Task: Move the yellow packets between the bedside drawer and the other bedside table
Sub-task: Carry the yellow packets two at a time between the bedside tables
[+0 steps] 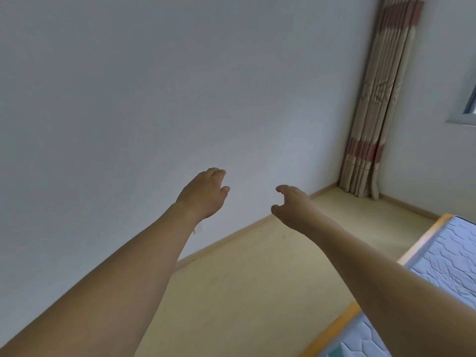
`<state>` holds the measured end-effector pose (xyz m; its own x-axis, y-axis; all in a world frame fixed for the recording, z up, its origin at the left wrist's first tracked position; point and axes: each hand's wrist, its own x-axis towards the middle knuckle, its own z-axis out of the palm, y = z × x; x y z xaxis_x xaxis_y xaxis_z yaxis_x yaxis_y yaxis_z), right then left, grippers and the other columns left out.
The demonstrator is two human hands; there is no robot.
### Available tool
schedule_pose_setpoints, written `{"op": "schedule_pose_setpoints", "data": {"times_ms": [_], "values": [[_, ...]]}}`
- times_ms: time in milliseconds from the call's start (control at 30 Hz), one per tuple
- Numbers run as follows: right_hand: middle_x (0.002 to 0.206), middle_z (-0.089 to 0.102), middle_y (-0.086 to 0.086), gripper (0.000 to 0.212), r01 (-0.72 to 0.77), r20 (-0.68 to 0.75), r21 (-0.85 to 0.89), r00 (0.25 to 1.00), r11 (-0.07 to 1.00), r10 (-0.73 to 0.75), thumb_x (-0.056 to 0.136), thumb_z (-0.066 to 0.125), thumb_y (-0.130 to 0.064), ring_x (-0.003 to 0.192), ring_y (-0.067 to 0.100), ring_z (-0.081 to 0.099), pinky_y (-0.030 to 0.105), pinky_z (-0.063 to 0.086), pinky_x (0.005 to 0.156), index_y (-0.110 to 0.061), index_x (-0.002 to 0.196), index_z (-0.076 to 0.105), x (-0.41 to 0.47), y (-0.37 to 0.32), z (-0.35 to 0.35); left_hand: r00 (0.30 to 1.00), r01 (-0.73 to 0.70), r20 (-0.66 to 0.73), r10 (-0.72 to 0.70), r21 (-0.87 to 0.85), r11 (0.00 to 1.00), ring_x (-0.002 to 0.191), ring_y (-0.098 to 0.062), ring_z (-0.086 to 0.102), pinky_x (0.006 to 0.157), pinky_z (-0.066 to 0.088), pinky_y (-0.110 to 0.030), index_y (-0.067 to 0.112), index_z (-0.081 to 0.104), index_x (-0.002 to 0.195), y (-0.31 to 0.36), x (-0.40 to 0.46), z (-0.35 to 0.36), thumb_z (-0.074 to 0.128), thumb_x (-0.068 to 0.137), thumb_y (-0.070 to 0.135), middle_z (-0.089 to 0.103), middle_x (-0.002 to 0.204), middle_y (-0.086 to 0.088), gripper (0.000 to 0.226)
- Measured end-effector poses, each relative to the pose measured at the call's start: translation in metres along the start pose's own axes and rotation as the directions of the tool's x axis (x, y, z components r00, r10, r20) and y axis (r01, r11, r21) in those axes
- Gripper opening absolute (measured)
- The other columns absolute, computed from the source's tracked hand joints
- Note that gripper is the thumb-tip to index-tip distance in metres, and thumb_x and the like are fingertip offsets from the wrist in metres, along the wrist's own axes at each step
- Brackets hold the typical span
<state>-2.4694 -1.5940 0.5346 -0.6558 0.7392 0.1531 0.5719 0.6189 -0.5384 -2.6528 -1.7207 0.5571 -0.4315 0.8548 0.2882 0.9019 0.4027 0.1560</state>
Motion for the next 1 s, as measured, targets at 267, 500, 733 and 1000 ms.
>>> {"op": "schedule_pose_setpoints", "data": {"times_ms": [267, 500, 733, 1000], "values": [[0.146, 0.043, 0.004, 0.059, 0.012, -0.012, -0.014, 1.000, 1.000, -0.012, 0.091, 0.052, -0.019, 0.131, 0.019, 0.043, 0.028, 0.037, 0.098, -0.013, 0.147, 0.036, 0.216, -0.019, 0.017, 0.997, -0.057, -0.045, 0.059, 0.044, 0.997, 0.143, -0.022, 0.030, 0.113, 0.031, -0.037, 0.013, 0.032, 0.150, -0.077, 0.195, 0.005, 0.038, 0.104, 0.034, 0.030, 0.157, -0.002, 0.051], [0.149, 0.040, 0.002, 0.058, -0.015, 0.012, -0.036, 1.000, 0.999, 0.016, 0.092, 0.051, -0.020, 0.135, 0.018, 0.038, 0.030, 0.034, 0.105, -0.015, 0.148, 0.035, 0.379, -0.013, 0.051, 0.997, -0.074, -0.006, 0.075, 0.048, 0.996, 0.143, -0.021, 0.030, 0.112, 0.030, -0.035, 0.014, 0.030, 0.150, -0.144, 0.355, 0.053, 0.038, 0.104, 0.034, 0.030, 0.157, -0.001, 0.051], [0.149, 0.040, 0.003, 0.058, -0.136, -0.081, -0.070, 0.988, 0.988, 0.130, 0.092, 0.052, -0.020, 0.134, 0.019, 0.040, 0.028, 0.036, 0.101, -0.014, 0.148, 0.035, 0.545, 0.032, 0.048, 0.976, -0.216, -0.002, 0.216, 0.010, 0.976, 0.141, -0.023, 0.031, 0.111, 0.031, -0.036, 0.013, 0.031, 0.150, -0.163, 0.554, 0.101, 0.039, 0.104, 0.033, 0.031, 0.157, -0.002, 0.051], [0.148, 0.041, 0.004, 0.060, -0.355, -0.216, -0.062, 0.917, 0.933, 0.335, 0.088, 0.051, -0.017, 0.125, 0.021, 0.049, 0.032, 0.045, 0.093, -0.014, 0.147, 0.038, 0.680, 0.151, -0.006, 0.907, -0.419, 0.007, 0.422, -0.095, 0.903, 0.140, -0.023, 0.033, 0.109, 0.032, -0.035, 0.012, 0.031, 0.150, -0.068, 0.760, 0.176, 0.039, 0.103, 0.032, 0.031, 0.157, -0.003, 0.051]]}}
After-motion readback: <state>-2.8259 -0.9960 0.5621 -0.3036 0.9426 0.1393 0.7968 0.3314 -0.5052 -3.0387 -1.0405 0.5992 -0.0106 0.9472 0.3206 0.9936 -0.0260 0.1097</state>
